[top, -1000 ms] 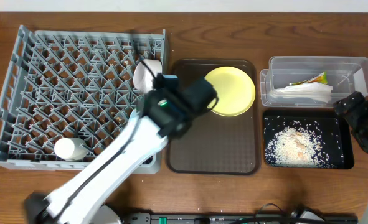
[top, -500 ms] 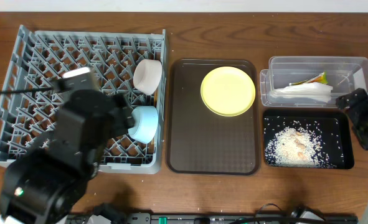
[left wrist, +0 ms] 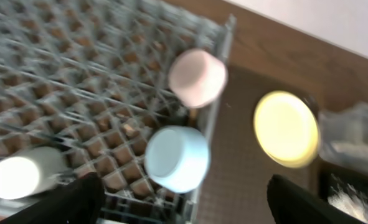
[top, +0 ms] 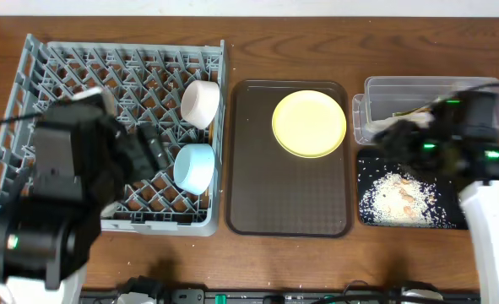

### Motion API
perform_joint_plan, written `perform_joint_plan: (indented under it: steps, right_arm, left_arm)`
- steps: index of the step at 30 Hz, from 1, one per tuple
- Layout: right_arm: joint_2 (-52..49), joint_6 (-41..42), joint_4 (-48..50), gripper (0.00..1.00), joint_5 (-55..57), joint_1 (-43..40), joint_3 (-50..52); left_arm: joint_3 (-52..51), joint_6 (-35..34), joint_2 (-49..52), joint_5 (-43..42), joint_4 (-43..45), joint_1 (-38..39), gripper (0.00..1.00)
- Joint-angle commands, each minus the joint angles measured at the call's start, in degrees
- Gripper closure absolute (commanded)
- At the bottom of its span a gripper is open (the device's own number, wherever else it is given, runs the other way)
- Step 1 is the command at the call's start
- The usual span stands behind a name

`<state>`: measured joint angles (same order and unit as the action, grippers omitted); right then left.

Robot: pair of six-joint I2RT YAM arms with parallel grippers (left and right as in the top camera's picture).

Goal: Sort waste into correct bins and load items into the dishwasher
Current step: 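Grasp the yellow plate edge with the right gripper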

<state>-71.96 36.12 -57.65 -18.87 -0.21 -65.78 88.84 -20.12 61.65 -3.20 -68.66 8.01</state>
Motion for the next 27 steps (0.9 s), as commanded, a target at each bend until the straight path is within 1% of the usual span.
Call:
perform_joint_plan:
  steps: [1,2,5,8,10,12,14,17,20,23,25,27]
  right_arm:
    - [-1.1,17.0,-0.2,0.53,17.9,10.9,0.0]
    - [-1.9,19.8,0.1,0.56,21.0,13.9,0.0]
    - [-5.6,24.7,1.7,0.59,27.3,21.2,0.0]
    - [-11.7,27.5,5.0,0.59,29.1,25.6,-0.1]
    - [-16.1,27.5,8.5,0.60,28.9,26.9,-0.1]
    - [-20.6,27.5,11.6,0.58,28.9,27.5,-0.3]
    - [-25.2,27.8,12.7,0.57,28.8,27.4,-1.0]
    - [-31.1,28.2,13.4,0.52,28.7,26.8,-2.2]
    - [-35.1,27.5,15.5,0.49,28.9,26.2,-2.8]
    - [-37.9,26.8,17.9,0.55,28.7,26.1,-2.8]
    - [-38.8,26.9,18.1,0.61,28.1,26.1,-2.8]
    - [-39.1,26.8,17.8,0.76,27.8,26.1,-2.8]
  left_arm:
    - [0.2,6.9,3.4,-14.6,0.1,-2.4,0.13]
    - [0.2,8.6,4.3,-16.3,0.1,-2.7,0.13]
    - [0.2,12.9,6.2,-17.4,0.1,-2.9,0.13]
    - [0.2,13.1,6.8,-17.4,0.1,-2.9,0.13]
    - [0.2,13.1,6.4,-17.6,0.2,-2.9,0.13]
    - [0.2,14.1,5.9,-19.1,0.2,-2.9,0.13]
    - [0.2,14.4,5.2,-19.3,-0.1,-2.9,0.13]
    - [0.2,14.5,4.2,-18.0,-1.2,-3.0,0.13]
    - [0.2,14.6,4.1,-17.5,-2.1,-3.0,0.13]
    - [0.1,14.6,4.4,-17.5,-2.4,-3.0,0.13]
    - [0.1,14.5,4.6,-17.3,-2.6,-3.0,0.13]
    - [0.1,14.6,4.9,-16.6,-2.9,-3.0,0.13]
